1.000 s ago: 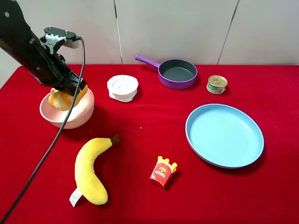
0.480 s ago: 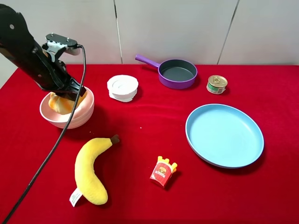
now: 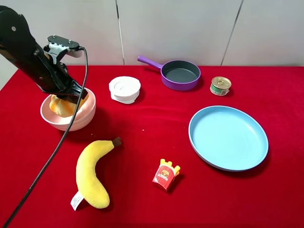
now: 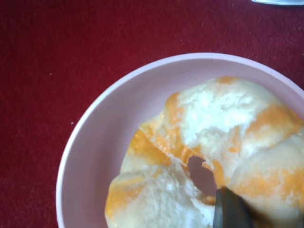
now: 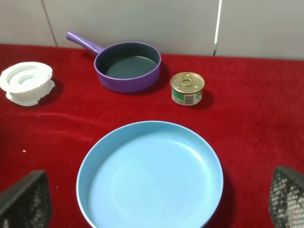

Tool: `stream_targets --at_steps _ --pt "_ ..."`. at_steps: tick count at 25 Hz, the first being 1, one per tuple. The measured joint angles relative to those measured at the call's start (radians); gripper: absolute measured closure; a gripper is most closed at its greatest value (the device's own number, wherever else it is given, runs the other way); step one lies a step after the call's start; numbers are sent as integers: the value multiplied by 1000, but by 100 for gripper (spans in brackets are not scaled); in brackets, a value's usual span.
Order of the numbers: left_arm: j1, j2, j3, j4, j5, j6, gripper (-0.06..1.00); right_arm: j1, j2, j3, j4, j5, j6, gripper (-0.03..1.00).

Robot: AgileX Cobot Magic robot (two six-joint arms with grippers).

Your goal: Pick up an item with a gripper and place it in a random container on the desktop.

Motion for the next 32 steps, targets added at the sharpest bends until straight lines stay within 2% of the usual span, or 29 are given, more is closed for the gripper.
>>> stream_targets --at_steps 9,17,28,32 --pt "0 0 0 0 0 0 64 0 0 0 0 0 0 27" --pt "0 0 0 0 0 0 42 0 0 0 0 0 0 27" --pt "0 0 0 0 0 0 20 0 0 0 0 0 0 27" --pt "0 0 0 0 0 0 18 0 0 0 0 0 0 27"
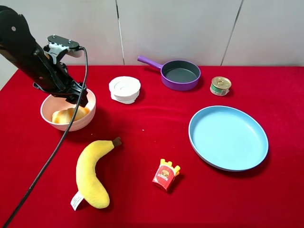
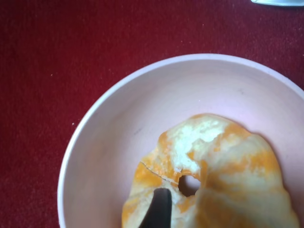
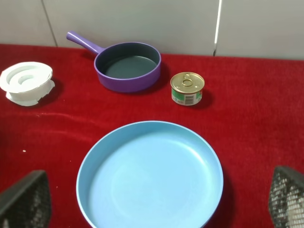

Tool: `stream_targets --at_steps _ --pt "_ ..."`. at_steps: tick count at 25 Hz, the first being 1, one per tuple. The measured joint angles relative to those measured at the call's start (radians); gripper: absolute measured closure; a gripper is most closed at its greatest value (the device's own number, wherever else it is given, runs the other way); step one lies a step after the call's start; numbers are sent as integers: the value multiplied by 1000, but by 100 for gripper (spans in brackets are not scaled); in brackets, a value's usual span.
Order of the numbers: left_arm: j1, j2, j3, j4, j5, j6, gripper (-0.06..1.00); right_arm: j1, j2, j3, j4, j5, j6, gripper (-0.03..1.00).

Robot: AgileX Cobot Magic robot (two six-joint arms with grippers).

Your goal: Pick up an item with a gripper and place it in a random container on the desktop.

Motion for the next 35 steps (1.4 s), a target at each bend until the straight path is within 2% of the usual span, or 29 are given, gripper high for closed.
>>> stream_targets --at_steps 24,29,35 --pt "0 -31 0 0 7 0 18 0 0 0 0 0 0 27" --pt "0 -121 0 0 104 0 18 0 0 0 0 0 0 27" --pt "0 -308 0 0 372 0 18 0 0 0 0 0 0 27"
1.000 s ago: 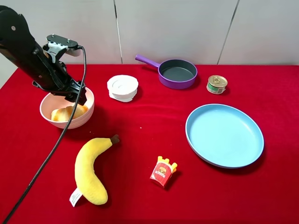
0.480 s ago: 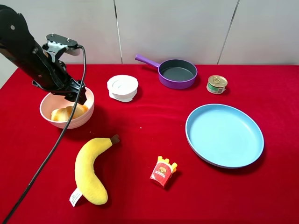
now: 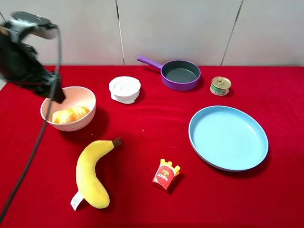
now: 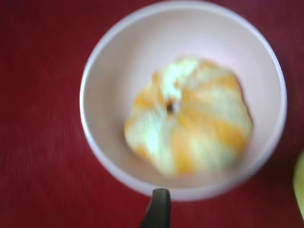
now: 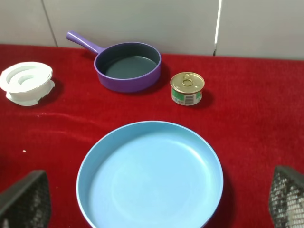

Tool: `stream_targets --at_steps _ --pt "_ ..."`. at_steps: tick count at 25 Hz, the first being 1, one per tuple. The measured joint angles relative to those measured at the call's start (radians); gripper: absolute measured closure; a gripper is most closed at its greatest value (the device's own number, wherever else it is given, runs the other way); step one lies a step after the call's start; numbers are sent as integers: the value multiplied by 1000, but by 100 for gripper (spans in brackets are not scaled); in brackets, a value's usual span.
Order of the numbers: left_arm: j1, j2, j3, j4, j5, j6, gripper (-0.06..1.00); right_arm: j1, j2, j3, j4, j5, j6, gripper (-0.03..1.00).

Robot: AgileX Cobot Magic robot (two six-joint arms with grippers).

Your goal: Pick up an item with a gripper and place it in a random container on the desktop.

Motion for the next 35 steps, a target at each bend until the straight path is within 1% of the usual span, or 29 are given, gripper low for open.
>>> stream_targets --at_steps 2,3,4,5,7,10,20,24,29,35 --pt "0 -75 0 0 104 0 17 0 0 0 0 0 0 27" --pt "0 -75 0 0 104 0 17 0 0 0 0 0 0 27" --pt "0 -114 0 0 161 0 17 0 0 0 0 0 0 27" --pt "0 -187 0 0 261 0 15 0 0 0 0 0 0 27" --pt "0 -259 1 0 352 0 15 0 0 0 0 0 0 27" --pt "0 -399 32 -14 358 0 14 0 0 0 0 0 0 27" --pt "0 -928 267 -19 361 -36 14 0 0 0 0 0 0 27" --pt "0 -1062 312 -19 361 -86 14 0 0 0 0 0 0 27" --pt "0 -1167 348 -21 356 -126 14 0 0 0 0 0 0 27" --pt "0 -1266 414 -20 300 -150 14 0 0 0 0 0 0 27"
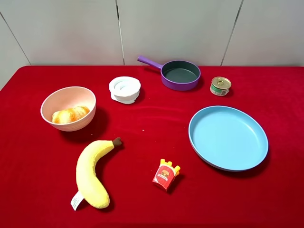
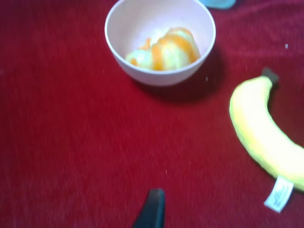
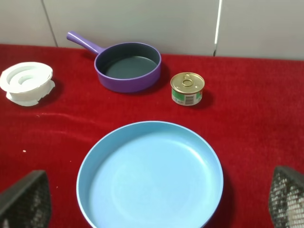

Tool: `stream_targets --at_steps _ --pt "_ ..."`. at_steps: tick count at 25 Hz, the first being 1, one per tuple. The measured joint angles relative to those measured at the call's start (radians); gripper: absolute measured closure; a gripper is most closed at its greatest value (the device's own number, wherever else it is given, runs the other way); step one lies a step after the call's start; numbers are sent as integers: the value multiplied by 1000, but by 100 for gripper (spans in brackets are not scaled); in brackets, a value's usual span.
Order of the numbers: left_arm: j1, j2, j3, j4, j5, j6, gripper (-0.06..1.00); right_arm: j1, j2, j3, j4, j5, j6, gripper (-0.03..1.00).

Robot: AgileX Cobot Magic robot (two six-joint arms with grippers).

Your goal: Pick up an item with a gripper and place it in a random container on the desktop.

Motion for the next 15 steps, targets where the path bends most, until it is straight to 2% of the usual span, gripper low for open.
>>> stream_targets --at_steps 5,15 --pt "0 -106 66 3 -42 -12 14 0 0 0 0 0 0 27" --pt "0 -114 67 40 -50 -60 15 0 0 0 0 0 0 27"
